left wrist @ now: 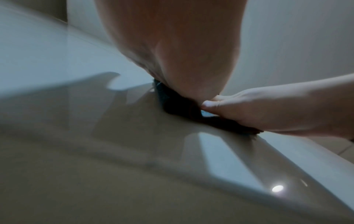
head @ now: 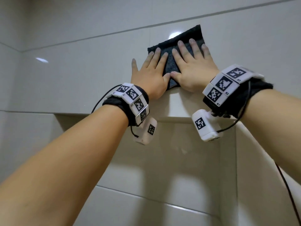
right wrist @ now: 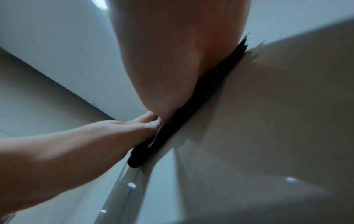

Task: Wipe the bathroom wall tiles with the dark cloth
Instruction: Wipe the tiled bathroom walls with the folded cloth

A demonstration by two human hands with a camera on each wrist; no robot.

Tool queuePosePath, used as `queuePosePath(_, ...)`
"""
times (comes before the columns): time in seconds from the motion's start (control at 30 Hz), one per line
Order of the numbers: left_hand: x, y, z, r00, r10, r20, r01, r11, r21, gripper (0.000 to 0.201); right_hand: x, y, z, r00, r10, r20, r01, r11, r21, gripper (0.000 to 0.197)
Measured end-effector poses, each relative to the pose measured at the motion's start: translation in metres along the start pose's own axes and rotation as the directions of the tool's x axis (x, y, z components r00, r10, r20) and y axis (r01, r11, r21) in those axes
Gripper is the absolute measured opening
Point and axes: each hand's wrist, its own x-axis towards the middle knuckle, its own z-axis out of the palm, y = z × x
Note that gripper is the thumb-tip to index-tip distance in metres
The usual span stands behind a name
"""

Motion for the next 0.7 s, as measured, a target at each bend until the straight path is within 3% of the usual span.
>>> queuePosePath(0.4,-0.099,-0.179,0.045,0.99,-0.118,0.08,0.112,0.991,0.077,0.064,0.02,-0.2,0.036,0.983,-0.181,0.016,0.181,0.983,0.011,0.072)
queuePosePath(0.7,-0.13,-0.3,0.067,0.968,-0.218,0.123,0.209,0.975,0.078,0.064,0.062,-0.321,0.055,0.968,-0.252,0.0,0.252,0.968,-0.008,0.07)
